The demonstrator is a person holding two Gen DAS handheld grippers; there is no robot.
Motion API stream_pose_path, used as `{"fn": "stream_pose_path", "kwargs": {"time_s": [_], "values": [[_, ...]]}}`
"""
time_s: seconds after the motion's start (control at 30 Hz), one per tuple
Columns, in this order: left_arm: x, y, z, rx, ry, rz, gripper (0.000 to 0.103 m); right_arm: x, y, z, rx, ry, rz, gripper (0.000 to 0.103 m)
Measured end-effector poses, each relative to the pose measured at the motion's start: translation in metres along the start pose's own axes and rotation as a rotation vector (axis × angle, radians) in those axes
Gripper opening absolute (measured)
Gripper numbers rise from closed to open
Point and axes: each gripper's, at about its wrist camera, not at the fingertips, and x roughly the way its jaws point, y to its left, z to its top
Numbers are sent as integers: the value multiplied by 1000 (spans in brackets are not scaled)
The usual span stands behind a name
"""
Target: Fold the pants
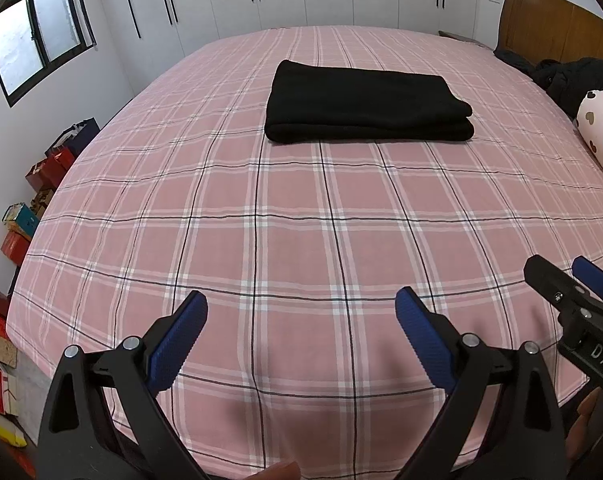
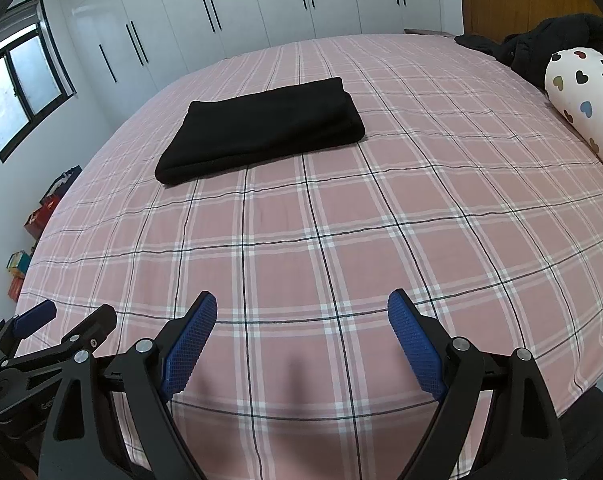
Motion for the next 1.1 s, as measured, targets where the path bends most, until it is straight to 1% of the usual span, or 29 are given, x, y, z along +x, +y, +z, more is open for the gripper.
{"fn": "stream_pose_path", "kwargs": {"time_s": [0.5,0.83,0.97,1.1], "values": [[1,-3,1,6,0,-1,93,2,0,-1,0,11,2,86],[1,-5,1,12,-2,24,93,2,-3,-1,11,14,2,86],[2,-2,2,0,5,13,93,2,-3,-1,11,15,2,86],[2,1,3,-17,-7,-28,93,2,-3,-1,10,18,3,86]]}}
